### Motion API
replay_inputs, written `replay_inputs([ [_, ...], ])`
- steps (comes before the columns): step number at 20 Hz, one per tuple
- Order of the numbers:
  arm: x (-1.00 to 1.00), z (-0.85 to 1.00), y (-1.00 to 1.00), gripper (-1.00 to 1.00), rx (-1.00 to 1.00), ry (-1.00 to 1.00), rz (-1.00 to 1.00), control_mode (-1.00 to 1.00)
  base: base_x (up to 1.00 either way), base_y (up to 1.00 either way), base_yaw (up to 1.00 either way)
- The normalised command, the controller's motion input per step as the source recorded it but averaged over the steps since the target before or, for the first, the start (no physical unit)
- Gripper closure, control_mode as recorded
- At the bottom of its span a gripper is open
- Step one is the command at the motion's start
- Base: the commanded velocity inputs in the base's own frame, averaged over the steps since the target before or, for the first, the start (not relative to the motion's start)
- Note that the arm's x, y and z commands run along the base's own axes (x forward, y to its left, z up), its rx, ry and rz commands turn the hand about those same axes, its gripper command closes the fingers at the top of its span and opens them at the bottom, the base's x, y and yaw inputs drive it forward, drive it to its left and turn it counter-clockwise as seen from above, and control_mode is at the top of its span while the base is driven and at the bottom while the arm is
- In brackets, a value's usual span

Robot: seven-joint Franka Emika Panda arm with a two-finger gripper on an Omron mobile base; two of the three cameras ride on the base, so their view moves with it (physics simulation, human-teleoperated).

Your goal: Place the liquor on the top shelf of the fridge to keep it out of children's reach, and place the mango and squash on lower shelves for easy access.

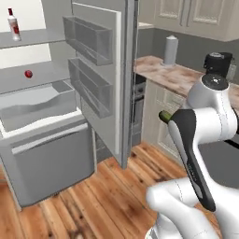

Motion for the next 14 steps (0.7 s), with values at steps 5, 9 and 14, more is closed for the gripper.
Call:
replay_inputs([
  [5, 0.0, 0.0, 0.0, 1.0, 0.0, 0.0, 0.0, 1.0, 0.0, 0.85, 0.28],
  [9, 0.0, 0.0, 0.0, 1.0, 0.0, 0.0, 0.0, 1.0, 0.0, 0.87, 0.25],
  [14, 0.0, 0.0, 0.0, 1.0, 0.0, 0.0, 0.0, 1.0, 0.24, 0.7, 0.21],
])
